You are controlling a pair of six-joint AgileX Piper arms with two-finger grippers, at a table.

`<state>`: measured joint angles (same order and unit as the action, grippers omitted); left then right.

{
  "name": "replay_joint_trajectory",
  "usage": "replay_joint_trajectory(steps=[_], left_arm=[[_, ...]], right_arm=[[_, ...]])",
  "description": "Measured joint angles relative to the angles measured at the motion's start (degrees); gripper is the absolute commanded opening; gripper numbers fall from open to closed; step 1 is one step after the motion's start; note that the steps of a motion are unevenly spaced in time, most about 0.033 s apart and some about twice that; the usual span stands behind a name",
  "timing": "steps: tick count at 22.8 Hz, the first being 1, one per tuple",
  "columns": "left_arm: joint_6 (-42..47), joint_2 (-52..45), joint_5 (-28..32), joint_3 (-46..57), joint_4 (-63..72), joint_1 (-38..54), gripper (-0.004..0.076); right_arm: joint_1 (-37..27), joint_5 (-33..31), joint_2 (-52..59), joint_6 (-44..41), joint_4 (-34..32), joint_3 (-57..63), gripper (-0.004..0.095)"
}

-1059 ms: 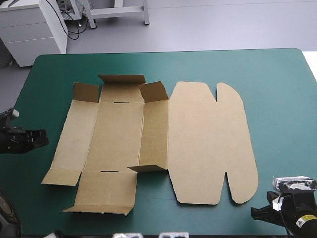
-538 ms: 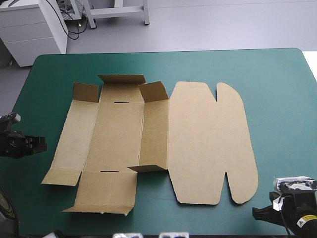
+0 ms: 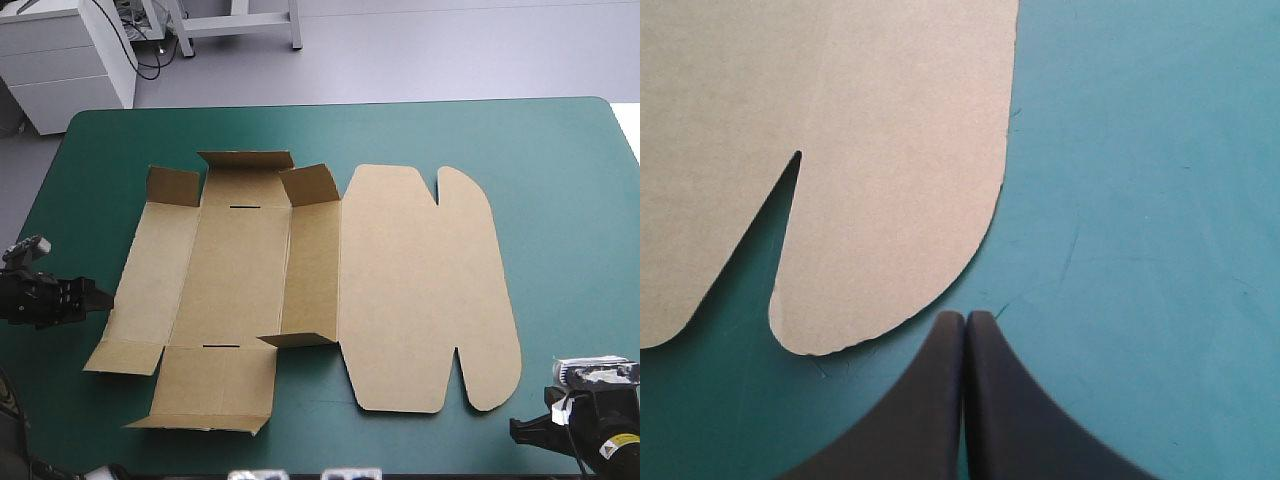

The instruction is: Fold the box

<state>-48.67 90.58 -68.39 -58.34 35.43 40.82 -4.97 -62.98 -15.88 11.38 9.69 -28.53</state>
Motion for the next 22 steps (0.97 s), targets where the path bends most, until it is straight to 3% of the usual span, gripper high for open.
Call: replay_joint_trajectory(steps=[6, 15, 22], left_arm=[[-2.53, 3.77, -0.01, -0.17, 3.62, -0.82, 0.0460], [-1.37, 6.48, 0.04, -0.17, 3.74, -10.76, 0.0460], [-0.65, 6.55, 0.04, -0.17, 5.86, -13.23, 0.0459]], right_arm=[[0.00, 0.00, 0.00, 0.00, -0.11, 0.00, -0.0019], [0.00, 0.00, 0.04, 0.00, -0.07, 0.00, -0.0019], [0.00, 0.00, 0.04, 0.00, 0.04, 0.00, -0.0019]])
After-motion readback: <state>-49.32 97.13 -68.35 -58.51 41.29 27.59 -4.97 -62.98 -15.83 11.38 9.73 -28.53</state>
